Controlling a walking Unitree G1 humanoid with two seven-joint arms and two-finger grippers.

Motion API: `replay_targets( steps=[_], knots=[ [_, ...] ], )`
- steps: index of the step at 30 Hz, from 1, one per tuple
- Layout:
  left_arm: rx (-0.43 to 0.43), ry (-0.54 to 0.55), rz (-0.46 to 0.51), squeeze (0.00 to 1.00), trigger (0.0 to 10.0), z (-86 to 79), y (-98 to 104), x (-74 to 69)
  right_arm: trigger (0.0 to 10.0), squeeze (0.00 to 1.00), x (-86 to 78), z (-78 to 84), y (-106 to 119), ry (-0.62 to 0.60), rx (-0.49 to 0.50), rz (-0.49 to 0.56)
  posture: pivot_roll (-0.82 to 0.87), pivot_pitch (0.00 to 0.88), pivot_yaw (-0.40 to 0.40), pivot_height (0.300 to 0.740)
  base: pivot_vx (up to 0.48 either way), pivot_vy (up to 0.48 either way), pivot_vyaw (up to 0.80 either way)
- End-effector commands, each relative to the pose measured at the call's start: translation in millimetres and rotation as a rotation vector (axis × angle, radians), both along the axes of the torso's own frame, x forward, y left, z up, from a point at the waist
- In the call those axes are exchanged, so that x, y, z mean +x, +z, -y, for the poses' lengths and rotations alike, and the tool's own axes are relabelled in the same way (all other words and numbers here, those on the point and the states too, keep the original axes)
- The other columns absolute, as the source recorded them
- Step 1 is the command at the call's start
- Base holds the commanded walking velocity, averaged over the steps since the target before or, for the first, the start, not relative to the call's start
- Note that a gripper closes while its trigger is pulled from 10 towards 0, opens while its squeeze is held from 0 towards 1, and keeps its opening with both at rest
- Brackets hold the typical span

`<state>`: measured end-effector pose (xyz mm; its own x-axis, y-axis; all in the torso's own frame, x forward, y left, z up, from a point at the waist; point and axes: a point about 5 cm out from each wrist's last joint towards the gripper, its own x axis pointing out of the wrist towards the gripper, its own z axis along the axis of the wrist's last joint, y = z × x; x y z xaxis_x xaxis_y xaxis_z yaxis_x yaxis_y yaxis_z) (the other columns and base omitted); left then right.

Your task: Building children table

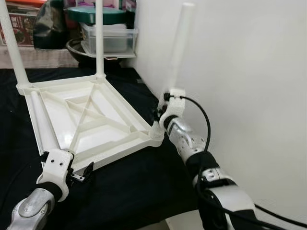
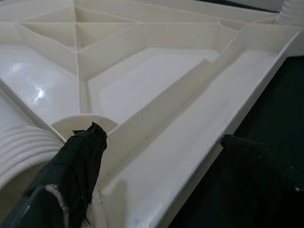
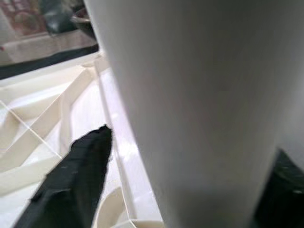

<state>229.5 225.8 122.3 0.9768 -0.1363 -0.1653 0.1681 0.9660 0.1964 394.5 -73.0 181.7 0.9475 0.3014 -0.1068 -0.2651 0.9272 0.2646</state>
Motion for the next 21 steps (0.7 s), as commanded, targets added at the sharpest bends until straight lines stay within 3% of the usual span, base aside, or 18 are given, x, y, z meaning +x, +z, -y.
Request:
replay_targets(
  steps=[1, 2, 5, 7, 10, 13, 14, 15, 16, 17, 21],
  knots=[
    [-0.004, -0.013, -0.002, 0.00, 10.0, 3.4, -2.6, -0.1, 10.0, 0.71, 3.2, 7.7, 19.5, 0.048, 0.014, 0.069, 0.18, 0.000, -0.143, 0.740, 0.000, 0.000, 0.00],
    [-0.002, -0.013, -0.001, 0.00, 10.0, 2.0, -1.7, 0.5, 10.0, 0.00, 5.0, 15.7, 30.7, 0.117, 0.040, 0.110, 0.19, 0.000, -0.144, 0.740, 0.000, 0.000, 0.00],
    [0.001, -0.012, 0.001, 0.00, 10.0, 0.6, -0.9, 1.4, 10.0, 0.00, 6.2, 26.2, 42.2, 0.209, 0.070, 0.168, 0.19, 0.000, -0.145, 0.740, 0.000, 0.000, 0.00],
    [0.005, -0.012, 0.004, 0.00, 10.0, -0.3, -0.2, 2.5, 10.0, 0.00, 4.5, 44.5, 55.3, 0.372, 0.064, 0.272, 0.19, 0.000, -0.145, 0.740, 0.000, 0.000, 0.00],
    [0.005, -0.013, 0.005, 0.00, 10.0, 0.2, -0.3, 2.6, 10.0, 0.00, 1.7, 49.3, 55.4, 0.469, 0.052, 0.297, 0.20, 0.000, -0.146, 0.740, 0.000, 0.000, 0.00],
    [0.008, -0.015, 0.005, 0.00, 10.0, 1.2, -1.1, 2.5, 10.0, 0.00, -4.9, 55.5, 45.0, 0.675, 0.044, 0.274, 0.21, 0.000, -0.151, 0.740, 0.000, 0.000, 0.00],
    [0.008, -0.015, 0.005, 0.00, 10.0, 1.2, -1.1, 2.5, 10.0, 0.00, -4.9, 55.5, 45.0, 0.675, 0.044, 0.274, 0.21, 0.000, -0.151, 0.740, 0.000, 0.000, 0.00],
    [0.009, -0.014, 0.006, 0.00, 10.0, 0.5, -0.6, 2.2, 3.9, 0.00, -5.2, 55.0, 39.4, 0.704, 0.013, 0.245, 0.22, 0.000, -0.158, 0.740, 0.000, 0.000, 0.00],
    [0.010, -0.012, 0.007, 0.00, 10.0, 0.0, -0.3, 2.0, 3.9, 0.00, -5.6, 54.7, 35.9, 0.723, -0.009, 0.226, 0.22, 0.000, -0.158, 0.740, 0.000, 0.000, 0.00],
    [0.012, -0.009, 0.009, 0.00, 10.0, -1.0, 0.3, 1.5, 0.0, 0.00, -4.0, 53.1, 33.5, 0.718, -0.030, 0.202, 0.23, 0.000, -0.164, 0.740, 0.000, 0.000, 0.00],
    [0.012, -0.006, 0.009, 0.00, 10.0, -2.2, 0.2, 0.1, 0.0, 0.00, 0.7, 48.9, 34.5, 0.684, -0.054, 0.179, 0.23, 0.000, -0.168, 0.740, 0.000, 0.000, 0.00]
  ],
)
